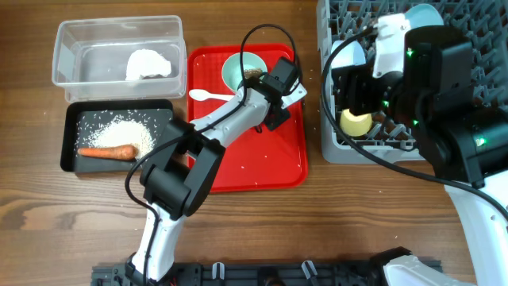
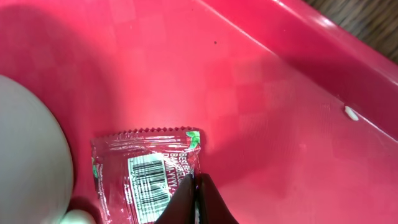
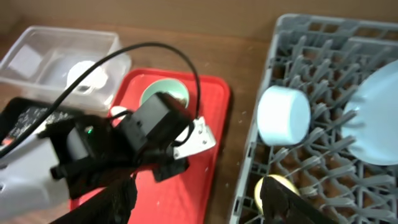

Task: Sort waste into correct bins and load items into the dishwasher rack
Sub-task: 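Carry the red wrapper with the left gripper and drop it in the clear bin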

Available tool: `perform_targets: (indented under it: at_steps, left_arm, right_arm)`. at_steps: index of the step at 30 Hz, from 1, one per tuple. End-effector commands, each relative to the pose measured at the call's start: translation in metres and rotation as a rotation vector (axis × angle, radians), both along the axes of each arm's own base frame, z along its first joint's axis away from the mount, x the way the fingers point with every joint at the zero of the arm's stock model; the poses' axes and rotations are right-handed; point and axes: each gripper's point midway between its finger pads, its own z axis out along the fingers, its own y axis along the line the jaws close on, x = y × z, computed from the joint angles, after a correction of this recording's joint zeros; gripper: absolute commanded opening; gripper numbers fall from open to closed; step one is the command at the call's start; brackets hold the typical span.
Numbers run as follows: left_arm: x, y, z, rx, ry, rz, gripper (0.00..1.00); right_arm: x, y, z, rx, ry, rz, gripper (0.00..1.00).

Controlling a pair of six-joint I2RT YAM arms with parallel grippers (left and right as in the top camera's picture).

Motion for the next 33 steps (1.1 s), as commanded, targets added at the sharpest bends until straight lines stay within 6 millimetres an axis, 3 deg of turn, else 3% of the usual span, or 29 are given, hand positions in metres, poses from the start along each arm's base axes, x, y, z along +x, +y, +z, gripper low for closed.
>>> perform_targets:
  at_steps: [1, 5, 7, 15, 18, 22, 23, 25, 29, 30, 31, 32, 33]
  left_arm:
    - [-0.015, 0.007, -0.008, 0.003, 0.052, 0.065, 0.04]
    - [-0.016, 0.012, 0.013, -0.064, 0.068, 0.207, 0.04]
    - [-0.020, 0.015, 0.033, -0.104, 0.086, 0.251, 0.04]
    - [-0.024, 0.050, 0.139, -0.264, -0.001, 0.456, 0.04]
    - [-0.018, 0.074, 0.165, -0.300, -0.044, 0.509, 0.04]
    - [0.001, 0.118, 0.184, -0.326, -0.107, 0.609, 0.04]
    - [0.004, 0.123, 0.186, -0.350, -0.102, 0.621, 0.04]
    - [0.003, 0.112, 0.187, -0.433, -0.043, 0.587, 0.04]
    - [-0.024, 0.050, 0.173, -0.482, 0.083, 0.263, 0.46]
    - [-0.034, 0.030, 0.156, -0.430, 0.102, 0.151, 0.61]
    - [-0.040, 0.018, 0.142, -0.390, 0.115, 0.092, 0.69]
    - [-0.044, 0.010, 0.124, -0.334, 0.128, 0.047, 0.74]
    - [-0.052, 0.001, 0.088, -0.239, 0.162, 0.005, 0.75]
  right_arm:
    - [-0.007, 0.013, 0.001, 0.028, 0.012, 0.081, 0.67]
    - [-0.015, 0.019, 0.012, 0.067, -0.015, 0.119, 0.67]
    - [-0.019, 0.018, 0.021, 0.070, -0.047, 0.123, 0.67]
    - [-0.017, 0.010, 0.025, 0.033, -0.080, 0.098, 0.68]
    - [-0.017, 0.010, 0.024, 0.033, -0.077, 0.098, 0.68]
    - [-0.017, 0.016, 0.022, 0.050, -0.065, 0.124, 0.68]
    - [-0.016, 0.016, 0.021, 0.049, -0.060, 0.123, 0.68]
    - [-0.013, 0.017, 0.018, 0.046, -0.052, 0.123, 0.68]
    - [-0.011, 0.017, 0.019, 0.047, -0.058, 0.122, 0.68]
    - [-0.011, 0.016, 0.018, 0.041, -0.058, 0.116, 0.68]
    - [-0.011, 0.016, 0.018, 0.040, -0.056, 0.116, 0.68]
    - [-0.011, 0.016, 0.017, 0.036, -0.054, 0.116, 0.68]
    - [-0.014, 0.015, 0.013, 0.021, -0.042, 0.125, 0.68]
